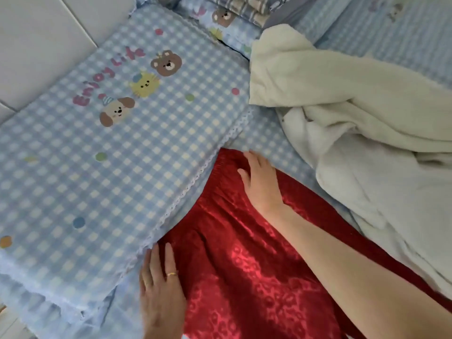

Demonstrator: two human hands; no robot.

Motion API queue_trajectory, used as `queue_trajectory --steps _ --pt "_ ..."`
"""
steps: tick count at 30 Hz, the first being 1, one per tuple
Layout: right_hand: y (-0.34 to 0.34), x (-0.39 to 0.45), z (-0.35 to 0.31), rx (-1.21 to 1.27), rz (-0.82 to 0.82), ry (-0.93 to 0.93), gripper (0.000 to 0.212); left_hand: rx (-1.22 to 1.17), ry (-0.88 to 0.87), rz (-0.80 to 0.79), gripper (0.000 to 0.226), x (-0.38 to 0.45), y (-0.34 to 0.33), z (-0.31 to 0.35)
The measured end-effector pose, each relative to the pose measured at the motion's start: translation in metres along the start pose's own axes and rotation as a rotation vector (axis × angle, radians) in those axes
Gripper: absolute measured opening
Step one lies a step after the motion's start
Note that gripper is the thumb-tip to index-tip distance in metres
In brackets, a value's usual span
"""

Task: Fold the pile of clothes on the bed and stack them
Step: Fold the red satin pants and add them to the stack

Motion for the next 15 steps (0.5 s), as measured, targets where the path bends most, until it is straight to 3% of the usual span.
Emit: queue_trajectory --steps 2,5,7,10,13,15 --pt "0.039 -0.086 0.023 0.077 0.025 0.006 0.040 -0.181 -0.298 0.010 0.038 -0.043 0.014 0.062" --pt "0.094 -0.243 0.077 0.011 0.019 -0.088 0.040 -0.315 -0.720 -0.246 0.033 -0.136 0.021 0.147" --pt "0.132 -0.334 0.118 -0.075 -0.037 -0.213 0.048 -0.319 -0.915 -0.291 0.034 -0.187 0.025 0.174" --pt "0.169 -0.423 0.172 -0.271 -0.192 -0.291 0.048 -0.282 -1.092 -0.321 0.040 -0.202 0.018 0.187" --pt "0.176 -0.455 0.213 -0.454 -0.250 -0.299 0.075 -0.237 -1.084 -0.390 0.039 -0.183 0.010 0.194" --pt "0.178 -0.457 0.232 -0.489 -0.241 -0.353 0.054 -0.234 -1.042 -0.466 0.041 -0.178 0.005 0.199"
Point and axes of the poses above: each hand's wrist, its own x-axis towards the middle knuckle, its own y-axis out of the back of the hand, z = x × y, the point moved 5 cm from there along x, towards the middle knuckle, and after that the axes turned 8 degrees about z, right-handed, at the moved point
